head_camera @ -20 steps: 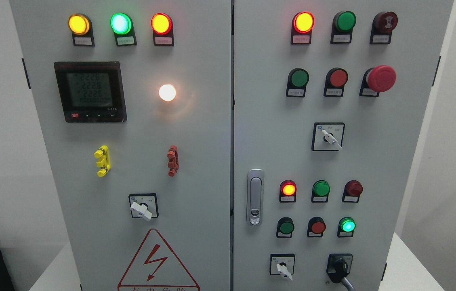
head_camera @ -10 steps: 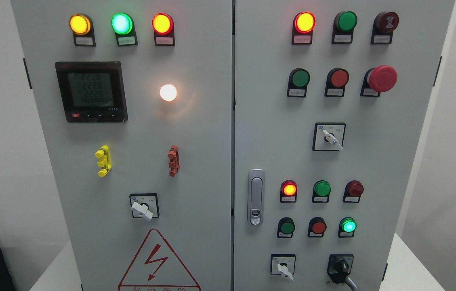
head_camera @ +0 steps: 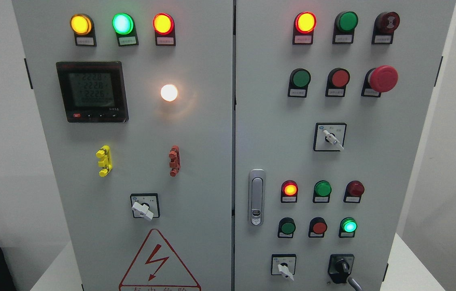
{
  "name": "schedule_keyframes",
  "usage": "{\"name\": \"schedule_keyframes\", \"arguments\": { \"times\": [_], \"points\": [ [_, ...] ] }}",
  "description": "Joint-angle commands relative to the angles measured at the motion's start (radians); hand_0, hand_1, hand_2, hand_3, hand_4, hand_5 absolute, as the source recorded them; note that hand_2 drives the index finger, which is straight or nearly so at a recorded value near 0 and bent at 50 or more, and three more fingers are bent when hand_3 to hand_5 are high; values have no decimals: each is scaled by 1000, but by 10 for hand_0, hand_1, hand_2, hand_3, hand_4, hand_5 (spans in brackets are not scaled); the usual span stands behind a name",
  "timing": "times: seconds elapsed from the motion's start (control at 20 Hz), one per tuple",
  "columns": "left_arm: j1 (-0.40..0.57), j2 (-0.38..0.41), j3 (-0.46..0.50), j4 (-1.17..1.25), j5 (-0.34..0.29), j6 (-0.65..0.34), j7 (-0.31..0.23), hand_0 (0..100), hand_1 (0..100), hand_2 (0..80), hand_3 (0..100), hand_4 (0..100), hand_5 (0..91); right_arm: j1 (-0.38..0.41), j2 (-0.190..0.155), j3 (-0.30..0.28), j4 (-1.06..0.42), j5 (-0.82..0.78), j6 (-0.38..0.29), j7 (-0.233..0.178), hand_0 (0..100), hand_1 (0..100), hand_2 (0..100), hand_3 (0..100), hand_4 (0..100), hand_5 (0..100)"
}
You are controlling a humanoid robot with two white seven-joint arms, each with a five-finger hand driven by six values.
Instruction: Trip black knob to open circuit
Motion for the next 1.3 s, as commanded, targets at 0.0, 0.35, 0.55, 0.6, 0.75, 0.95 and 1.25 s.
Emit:
{"name": "schedule_keyframes", "arguments": {
  "times": [0.0,0.35,0.55,0.6,0.75,0.95,1.25],
  "points": [
    [0,0,0,-25,0,0,0,120,389,0,0,0,0,5,-1,-8,-5,-3,-3,-1,0,33,77,1000,975,901],
    [0,0,0,-25,0,0,0,120,389,0,0,0,0,42,1,-2,-37,-14,-6,1,0,23,63,971,833,743],
    [0,0,0,-25,0,2,0,120,389,0,0,0,0,82,2,3,-69,-16,-14,2,0,19,53,857,700,649],
    [0,0,0,-25,0,0,0,120,389,0,0,0,0,93,1,3,-80,-16,-14,2,0,18,51,748,612,576],
    [0,0,0,-25,0,0,0,120,389,0,0,0,0,140,-2,4,-117,-16,-24,15,0,14,48,526,416,416],
    [0,0,0,-25,0,0,0,120,389,0,0,0,0,208,-19,8,-161,-16,-31,50,0,0,33,299,237,276],
    [0,0,0,-25,0,0,0,120,389,0,0,0,0,254,-48,4,-183,-19,-67,51,0,0,21,113,85,92]
  ]
}}
